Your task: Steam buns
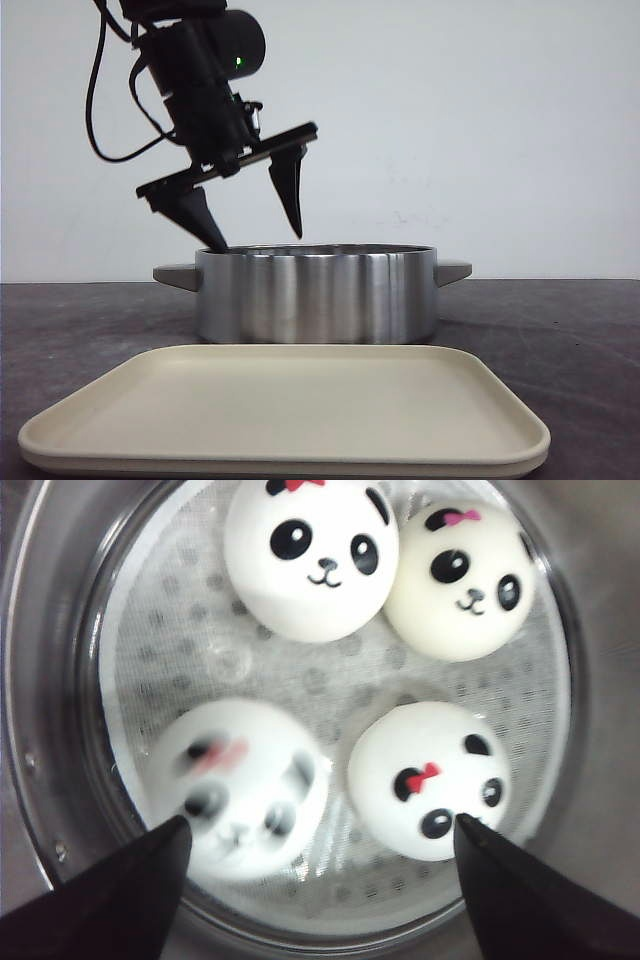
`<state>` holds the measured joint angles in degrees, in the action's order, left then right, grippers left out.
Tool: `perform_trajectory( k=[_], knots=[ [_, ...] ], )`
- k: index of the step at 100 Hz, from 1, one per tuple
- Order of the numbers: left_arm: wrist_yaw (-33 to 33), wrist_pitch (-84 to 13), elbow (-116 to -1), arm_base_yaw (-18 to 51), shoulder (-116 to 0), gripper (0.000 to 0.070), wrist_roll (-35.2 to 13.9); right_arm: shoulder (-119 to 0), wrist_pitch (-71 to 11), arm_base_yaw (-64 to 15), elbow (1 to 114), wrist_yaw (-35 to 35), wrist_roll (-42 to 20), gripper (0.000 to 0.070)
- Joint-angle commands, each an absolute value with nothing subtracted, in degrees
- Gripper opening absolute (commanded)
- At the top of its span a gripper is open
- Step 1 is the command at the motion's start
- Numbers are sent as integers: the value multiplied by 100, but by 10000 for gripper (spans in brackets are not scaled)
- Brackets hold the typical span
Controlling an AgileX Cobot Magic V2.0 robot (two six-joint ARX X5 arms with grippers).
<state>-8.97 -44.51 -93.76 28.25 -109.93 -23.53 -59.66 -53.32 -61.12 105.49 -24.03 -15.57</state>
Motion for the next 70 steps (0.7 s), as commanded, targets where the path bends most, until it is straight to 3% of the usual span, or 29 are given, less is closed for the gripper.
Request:
perform_trajectory(
  k=[1,23,40,56,70],
  knots=[
    [-908,-4532,-9789,2856,-11124,517,-2357,-6025,-5380,-6184,10672,-2416,-1645,6],
    [-790,-4674,-10573,3006,-10401,515,-1931,-6062,-5813,-6184,10610,-3201,-1293,6],
    [-54,-4825,-10569,3262,-9111,511,-1715,-5918,-5778,-6184,10160,-3944,-1293,7],
    [438,-5113,-10538,3511,-8049,504,-1603,-5487,-5190,-6184,9190,-4209,-1293,7],
    [764,-5419,-10173,3854,-7037,504,-1616,-4886,-4187,-6184,7863,-4193,-1284,7]
  ],
)
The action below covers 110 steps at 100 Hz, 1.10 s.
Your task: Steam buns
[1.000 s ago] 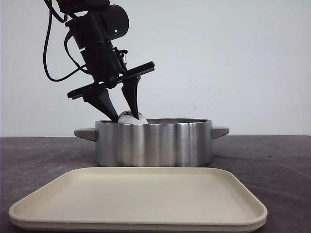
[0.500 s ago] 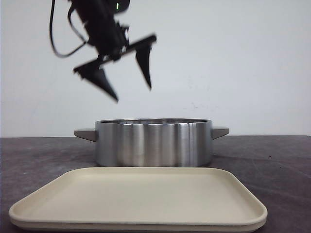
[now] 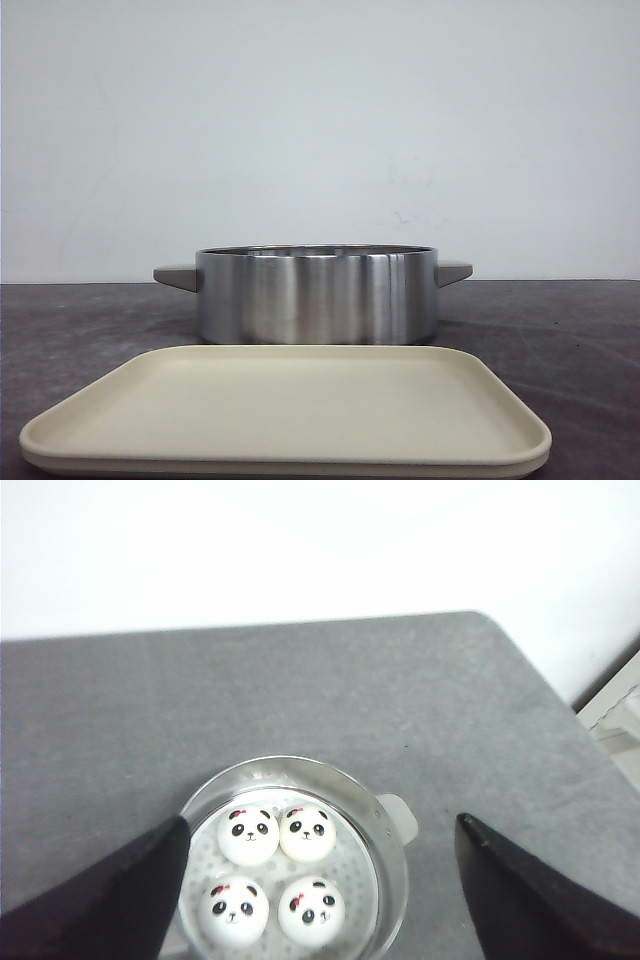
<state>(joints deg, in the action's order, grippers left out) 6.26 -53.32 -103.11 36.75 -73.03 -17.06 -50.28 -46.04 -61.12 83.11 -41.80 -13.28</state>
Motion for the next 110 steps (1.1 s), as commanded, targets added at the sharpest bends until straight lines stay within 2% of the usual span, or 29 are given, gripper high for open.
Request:
perform_trajectory(
  k=[1,17,31,35,40,41,42,43,44,47,48,64,110],
  knots=[
    [781,-5424,-10147,3870,-7000,504,-1619,-4849,-4108,-6184,7767,-4187,-1278,7],
    [1562,-5408,-9008,4434,-5706,504,-1896,-4355,-2709,-6184,6375,-3782,-637,7],
    [2241,-5369,-7977,4720,-4792,487,-2104,-4259,-1861,-6184,5876,-3387,-108,7],
    [2344,-5315,-7706,4740,-4576,399,-2169,-4272,-1723,-6173,5843,-3387,-43,7],
    [2364,-5175,-7387,4744,-4333,220,-2206,-4344,-1542,-6167,5835,-3387,43,7],
    [2364,-5155,-7356,4744,-4311,201,-2209,-4355,-1498,-6167,5835,-3387,64,7],
    [2364,-5100,-7264,4742,-4248,146,-2213,-4364,-1463,-6167,5835,-3393,84,7],
    [2364,-5083,-7236,4744,-4226,129,-2215,-4375,-1428,-6167,5835,-3402,108,7],
    [2364,-5028,-7153,4744,-4165,80,-2217,-4381,-1389,-6167,5835,-3409,132,7],
    [2362,-4923,-7004,4742,-4058,5,-2217,-4388,-1280,-6167,5835,-3409,217,7],
    [2364,-4886,-6958,4744,-4027,0,-2215,-4394,-1247,-6167,5835,-3406,244,7],
    [2355,-4733,-6643,4744,-3844,0,-2292,-4445,-770,-6167,5837,-3409,569,7],
    [2355,-4709,-6646,4742,-3837,0,-2296,-4440,-762,-6169,5848,-3406,558,7]
  ],
)
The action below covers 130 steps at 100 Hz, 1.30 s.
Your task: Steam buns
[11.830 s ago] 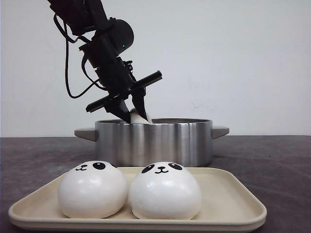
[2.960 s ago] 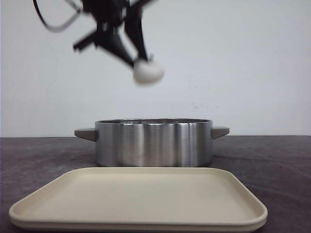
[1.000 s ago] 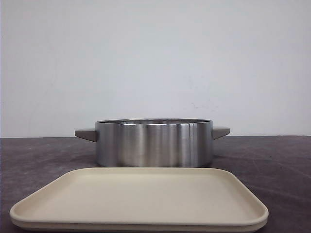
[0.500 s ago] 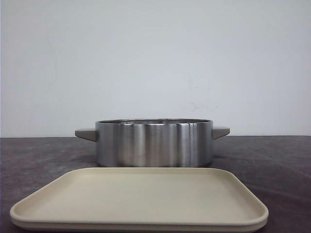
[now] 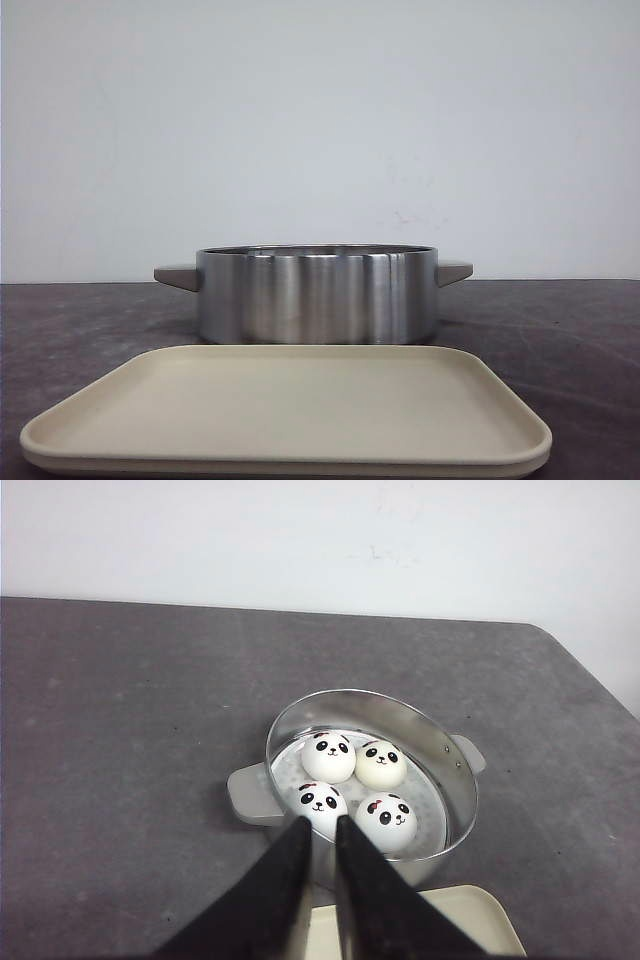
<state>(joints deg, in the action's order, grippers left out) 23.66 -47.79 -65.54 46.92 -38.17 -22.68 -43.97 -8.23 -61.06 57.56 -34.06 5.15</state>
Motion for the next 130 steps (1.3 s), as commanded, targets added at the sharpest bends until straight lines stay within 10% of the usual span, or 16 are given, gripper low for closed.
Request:
perform_trajectory(
  k=[1,60,81,100,130],
  knots=[
    [2355,-4709,-6646,4742,-3837,0,-2296,-4440,-762,-6169,5848,-3406,558,7],
    [2355,-4709,-6646,4742,-3837,0,-2298,-4410,-996,-6034,5843,-3479,502,7],
    [2355,-4709,-6646,4742,-3837,0,-2298,-4095,-1702,-4193,5581,-1280,322,7],
    [2355,-4709,-6646,4742,-3837,0,-2298,-3387,-340,-1914,4060,620,322,7],
    [2355,-4709,-6646,4742,-3833,0,-2298,-1503,412,-943,1594,-248,268,7]
  ],
)
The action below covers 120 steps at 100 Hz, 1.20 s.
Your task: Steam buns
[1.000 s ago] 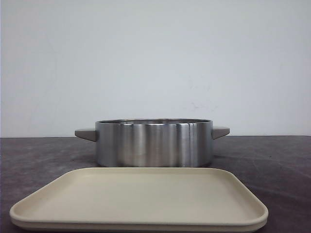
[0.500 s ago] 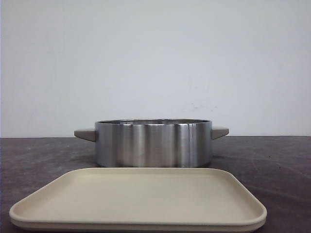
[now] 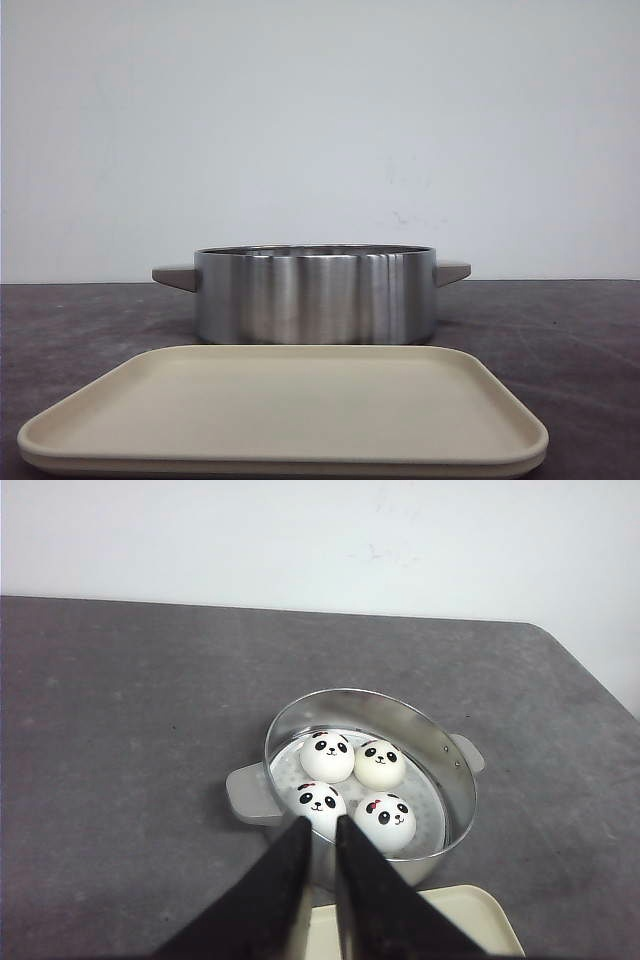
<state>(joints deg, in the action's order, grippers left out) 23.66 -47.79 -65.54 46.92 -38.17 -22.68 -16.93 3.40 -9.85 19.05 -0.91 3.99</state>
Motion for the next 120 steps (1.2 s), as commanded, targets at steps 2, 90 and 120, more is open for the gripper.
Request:
perform_trajectory(
  k=[2,90,120],
  knots=[
    [2355,-4709,-6646,4742,-3833,0,-2298,-1409,412,-919,1472,-261,235,7],
    [2355,-4709,-6648,4742,-3811,0,-2298,-21,-1022,-502,64,-150,-148,7],
    [2355,-4709,-6648,4742,-3811,0,-2298,-21,-993,-526,64,-266,-84,7]
  ],
)
